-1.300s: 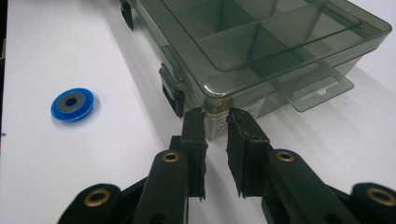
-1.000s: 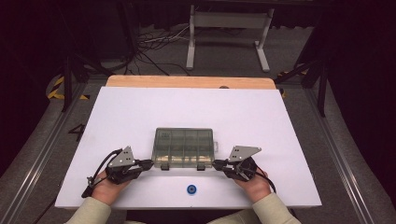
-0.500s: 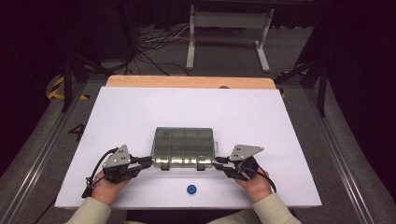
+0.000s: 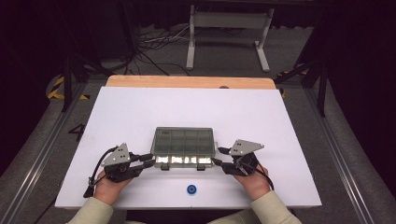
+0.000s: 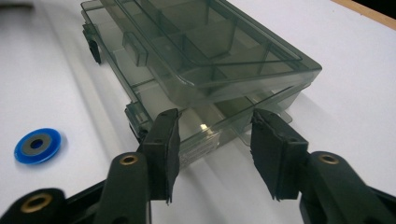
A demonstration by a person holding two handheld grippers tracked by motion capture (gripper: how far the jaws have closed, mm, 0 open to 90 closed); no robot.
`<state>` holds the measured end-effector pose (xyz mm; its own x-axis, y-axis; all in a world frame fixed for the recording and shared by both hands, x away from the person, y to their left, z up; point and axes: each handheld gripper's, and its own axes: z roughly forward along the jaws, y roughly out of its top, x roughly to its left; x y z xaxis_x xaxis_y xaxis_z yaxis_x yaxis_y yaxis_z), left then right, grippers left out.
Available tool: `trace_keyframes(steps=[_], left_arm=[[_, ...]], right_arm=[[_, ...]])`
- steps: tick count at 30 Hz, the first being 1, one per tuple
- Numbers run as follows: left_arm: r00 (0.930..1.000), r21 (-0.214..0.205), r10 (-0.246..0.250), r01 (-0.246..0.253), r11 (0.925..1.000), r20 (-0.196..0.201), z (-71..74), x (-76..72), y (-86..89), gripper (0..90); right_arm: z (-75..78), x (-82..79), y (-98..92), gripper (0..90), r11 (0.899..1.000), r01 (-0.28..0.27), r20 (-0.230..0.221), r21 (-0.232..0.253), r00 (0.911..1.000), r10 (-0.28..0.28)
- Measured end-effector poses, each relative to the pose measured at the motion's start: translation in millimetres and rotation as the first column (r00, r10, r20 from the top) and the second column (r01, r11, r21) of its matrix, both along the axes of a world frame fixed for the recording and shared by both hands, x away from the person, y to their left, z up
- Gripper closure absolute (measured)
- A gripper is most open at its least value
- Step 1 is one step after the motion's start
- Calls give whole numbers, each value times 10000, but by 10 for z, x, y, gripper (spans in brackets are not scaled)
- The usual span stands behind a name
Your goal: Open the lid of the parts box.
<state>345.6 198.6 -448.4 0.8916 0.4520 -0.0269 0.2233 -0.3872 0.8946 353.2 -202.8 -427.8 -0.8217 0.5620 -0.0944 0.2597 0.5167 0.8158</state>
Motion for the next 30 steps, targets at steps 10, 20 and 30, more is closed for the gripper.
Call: trace_keyframes(steps=[10, 20, 30], left_arm=[[9997, 532, -239, 241, 9983, -47, -17, -21, -50, 643], [9973, 959, -739, 739, 9926, -28, -22, -49, -112, 652], [9962, 1440, -855, 826, 9861, 143, -27, -87, -174, 668]], right_arm=[[92, 102, 111, 496, 9998, -15, 379, -202, 9993, 23], [237, 195, 77, 487, 10000, 21, 436, 28, 9990, -23], [400, 335, 88, 489, 9999, -69, 526, 101, 9986, 63]])
